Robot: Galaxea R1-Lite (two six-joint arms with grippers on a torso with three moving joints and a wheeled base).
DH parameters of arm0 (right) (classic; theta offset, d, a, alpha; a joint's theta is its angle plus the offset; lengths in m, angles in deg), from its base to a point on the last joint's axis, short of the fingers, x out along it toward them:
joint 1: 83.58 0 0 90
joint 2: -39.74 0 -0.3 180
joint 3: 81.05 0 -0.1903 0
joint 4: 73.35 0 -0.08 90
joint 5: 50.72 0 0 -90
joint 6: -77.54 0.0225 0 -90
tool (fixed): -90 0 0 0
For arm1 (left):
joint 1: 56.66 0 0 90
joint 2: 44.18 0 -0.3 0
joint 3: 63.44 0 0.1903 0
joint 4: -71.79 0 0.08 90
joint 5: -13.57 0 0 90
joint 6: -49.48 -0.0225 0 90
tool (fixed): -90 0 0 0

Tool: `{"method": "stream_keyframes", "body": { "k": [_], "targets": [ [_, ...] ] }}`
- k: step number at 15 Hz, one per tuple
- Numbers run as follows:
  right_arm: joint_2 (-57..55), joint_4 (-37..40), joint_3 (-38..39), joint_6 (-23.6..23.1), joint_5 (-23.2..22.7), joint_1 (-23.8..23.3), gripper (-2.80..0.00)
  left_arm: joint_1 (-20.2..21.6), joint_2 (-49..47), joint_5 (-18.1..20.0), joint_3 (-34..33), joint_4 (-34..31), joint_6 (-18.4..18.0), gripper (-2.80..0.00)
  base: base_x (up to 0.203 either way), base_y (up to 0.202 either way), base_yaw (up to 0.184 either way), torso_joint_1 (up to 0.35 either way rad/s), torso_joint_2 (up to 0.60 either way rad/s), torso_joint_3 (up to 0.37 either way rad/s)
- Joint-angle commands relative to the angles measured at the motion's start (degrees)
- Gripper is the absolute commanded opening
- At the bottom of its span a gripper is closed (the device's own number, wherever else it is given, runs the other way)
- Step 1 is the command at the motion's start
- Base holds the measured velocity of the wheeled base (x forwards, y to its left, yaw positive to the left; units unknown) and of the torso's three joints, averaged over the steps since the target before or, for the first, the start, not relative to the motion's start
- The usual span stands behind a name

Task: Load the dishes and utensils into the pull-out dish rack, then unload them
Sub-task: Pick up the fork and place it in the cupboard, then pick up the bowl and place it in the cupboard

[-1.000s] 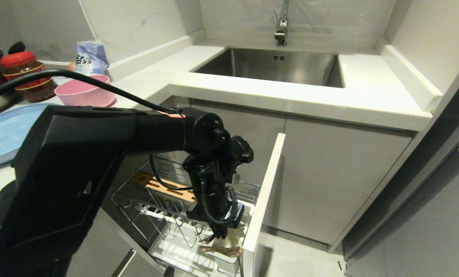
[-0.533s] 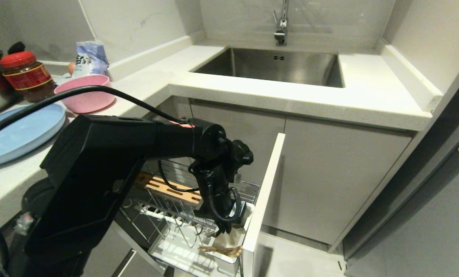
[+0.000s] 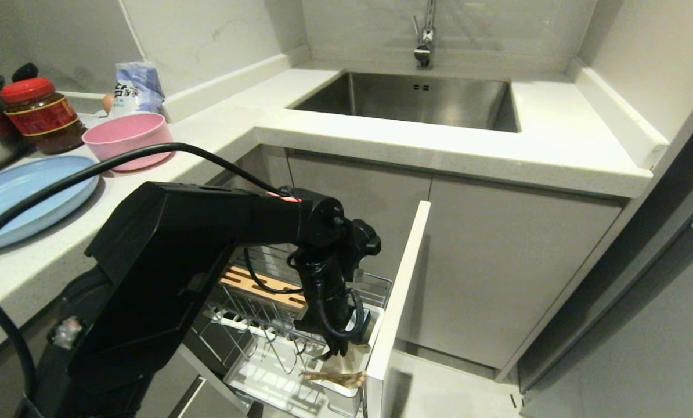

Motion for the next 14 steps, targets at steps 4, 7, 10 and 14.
{"method": "stream_keyframes", "body": {
  "k": [4,7,10,14],
  "targets": [
    [0.04,-0.06,1.49,0.01,-0.01,0.01,-2.8,0.31,-0.28,0.03,-0.03,-0.33,-0.02,-2.8,0.0,0.0,0.0,0.0,0.0,0.0],
    [0.04,-0.06,1.49,0.01,-0.01,0.01,-2.8,0.31,0.08,0.03,-0.03,0.03,0.07,0.0,0.0,0.0,0.0,0.0,0.0,0.0],
    [0.04,-0.06,1.49,0.01,-0.01,0.01,-2.8,0.28,0.69,0.03,-0.03,0.55,0.19,0.0,0.0,0.0,0.0,0.0,0.0,0.0],
    [0.04,-0.06,1.49,0.01,-0.01,0.01,-2.8,0.22,4.15,0.02,-0.03,0.48,0.59,0.0,0.0,0.0,0.0,0.0,0.0,0.0]
  ]
}}
